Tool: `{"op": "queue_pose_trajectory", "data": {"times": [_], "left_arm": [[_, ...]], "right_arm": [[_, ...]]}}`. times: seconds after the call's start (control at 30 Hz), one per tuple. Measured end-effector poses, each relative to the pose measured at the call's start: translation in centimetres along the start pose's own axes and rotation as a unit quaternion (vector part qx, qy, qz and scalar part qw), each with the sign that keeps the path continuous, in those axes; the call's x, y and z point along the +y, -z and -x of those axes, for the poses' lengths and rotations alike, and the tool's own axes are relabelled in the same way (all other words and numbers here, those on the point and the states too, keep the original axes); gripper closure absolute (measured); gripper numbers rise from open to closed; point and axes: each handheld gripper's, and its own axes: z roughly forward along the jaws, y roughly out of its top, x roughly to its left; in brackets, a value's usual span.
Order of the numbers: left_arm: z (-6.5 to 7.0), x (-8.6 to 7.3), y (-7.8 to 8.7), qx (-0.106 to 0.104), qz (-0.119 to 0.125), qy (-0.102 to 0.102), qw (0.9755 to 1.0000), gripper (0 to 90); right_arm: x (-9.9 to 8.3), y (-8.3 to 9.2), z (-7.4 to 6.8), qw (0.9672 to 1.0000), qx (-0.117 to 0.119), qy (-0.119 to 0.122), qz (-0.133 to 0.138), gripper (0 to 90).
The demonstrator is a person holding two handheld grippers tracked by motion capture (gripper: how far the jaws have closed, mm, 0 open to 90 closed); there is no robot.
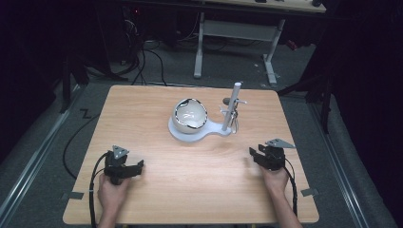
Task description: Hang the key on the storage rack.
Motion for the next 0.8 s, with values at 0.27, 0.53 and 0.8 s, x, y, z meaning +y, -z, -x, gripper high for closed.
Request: {"op": "queue_pose_trajectory", "data": {"times": [0.27, 0.53, 0.8], "left_arm": [[0.0, 0.0, 0.0, 0.0, 0.0, 0.0, 1.0, 16.0], [0.0, 0.0, 0.0, 0.0, 0.0, 0.0, 1.0, 16.0], [0.0, 0.0, 0.0, 0.0, 0.0, 0.0, 1.0, 16.0]], "right_arm": [[-0.2, -0.7, -0.3, 0.9998, -0.012, 0.009, -0.016, 51.1], [-0.6, -1.8, -0.8, 0.999, -0.017, 0.013, -0.039, 49.2], [-0.6, -1.9, -1.0, 0.9989, -0.011, 0.022, -0.041, 45.1]]}}
